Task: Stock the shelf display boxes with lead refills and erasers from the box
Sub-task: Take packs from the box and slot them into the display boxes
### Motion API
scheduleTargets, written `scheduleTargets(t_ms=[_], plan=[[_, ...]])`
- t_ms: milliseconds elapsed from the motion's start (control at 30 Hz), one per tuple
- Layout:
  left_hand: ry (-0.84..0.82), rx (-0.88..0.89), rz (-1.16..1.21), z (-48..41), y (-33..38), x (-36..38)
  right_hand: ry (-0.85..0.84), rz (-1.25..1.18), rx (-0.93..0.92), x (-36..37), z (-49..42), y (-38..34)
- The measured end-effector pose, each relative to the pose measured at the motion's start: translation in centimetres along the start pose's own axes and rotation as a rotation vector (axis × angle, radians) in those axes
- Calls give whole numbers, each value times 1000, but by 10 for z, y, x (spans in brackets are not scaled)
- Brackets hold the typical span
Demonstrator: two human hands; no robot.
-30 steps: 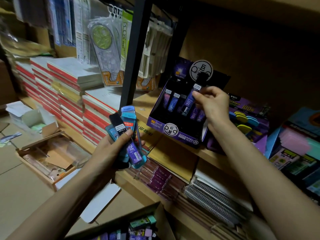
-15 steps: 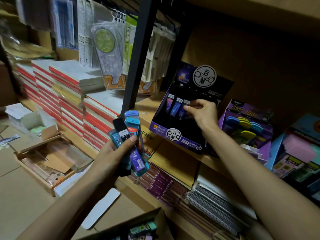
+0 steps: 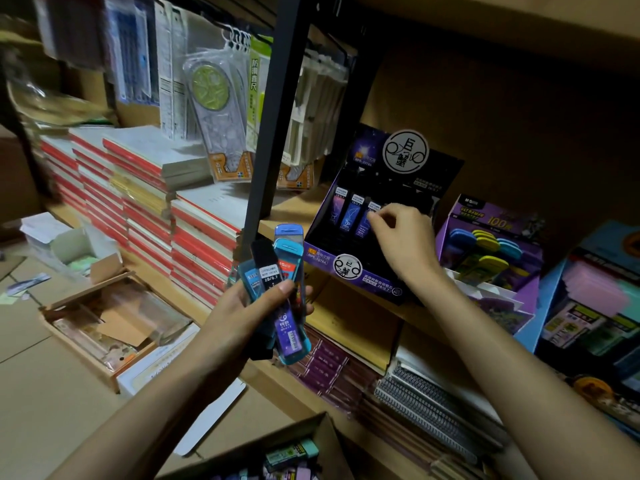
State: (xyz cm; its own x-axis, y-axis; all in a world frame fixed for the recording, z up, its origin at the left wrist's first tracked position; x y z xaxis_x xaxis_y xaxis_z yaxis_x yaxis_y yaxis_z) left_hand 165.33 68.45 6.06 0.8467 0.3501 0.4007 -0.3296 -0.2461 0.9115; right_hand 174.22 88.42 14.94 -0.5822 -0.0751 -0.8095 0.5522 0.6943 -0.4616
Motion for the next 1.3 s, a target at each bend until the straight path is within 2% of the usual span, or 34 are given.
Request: scheduleTargets(t_ms=[100, 167, 200, 433, 533, 667, 767, 900, 1033, 1300], plan=[[-44, -21, -9, 2, -1, 6, -285, -494, 23, 5, 41, -17], [-81, -43, -22, 3, -2, 13, -475, -693, 90, 11, 64, -23], [-101, -53, -31, 4, -2, 17, -517, -747, 105, 13, 70, -24], [-154, -53, -95, 9, -4, 44, -493, -1072, 238, -13, 82, -1], [-164, -29, -102, 11, -7, 63, -411, -1064, 246, -33, 87, 21], [-175, -24, -64, 9, -12, 86, -190, -1033, 182, -72, 90, 55], [-168, -18, -41, 3, -17, 98, 16, -882, 89, -99, 86, 77], [-159, -16, -30, -4, -24, 104, 193, -589, -16, -116, 69, 93], [-130, -23, -48, -7, -29, 99, 245, -479, -98, -111, 50, 99], [-102, 11, -59, -7, -27, 88, 194, -300, -182, -82, 23, 102]])
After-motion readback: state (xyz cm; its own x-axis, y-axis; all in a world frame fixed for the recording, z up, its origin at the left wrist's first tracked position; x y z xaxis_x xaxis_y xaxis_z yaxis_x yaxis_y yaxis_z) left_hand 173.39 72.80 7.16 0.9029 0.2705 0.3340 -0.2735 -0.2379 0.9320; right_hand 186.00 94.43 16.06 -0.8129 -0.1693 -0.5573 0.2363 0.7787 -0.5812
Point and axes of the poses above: each hand's wrist, its own z-axis away from the middle knuckle, its own x-axis out of the palm, y = z × x, the point moved 1 cm from there along -z, towards the middle knuckle, and after that the axes turned 7 degrees about -y, right-handed, at the moved point
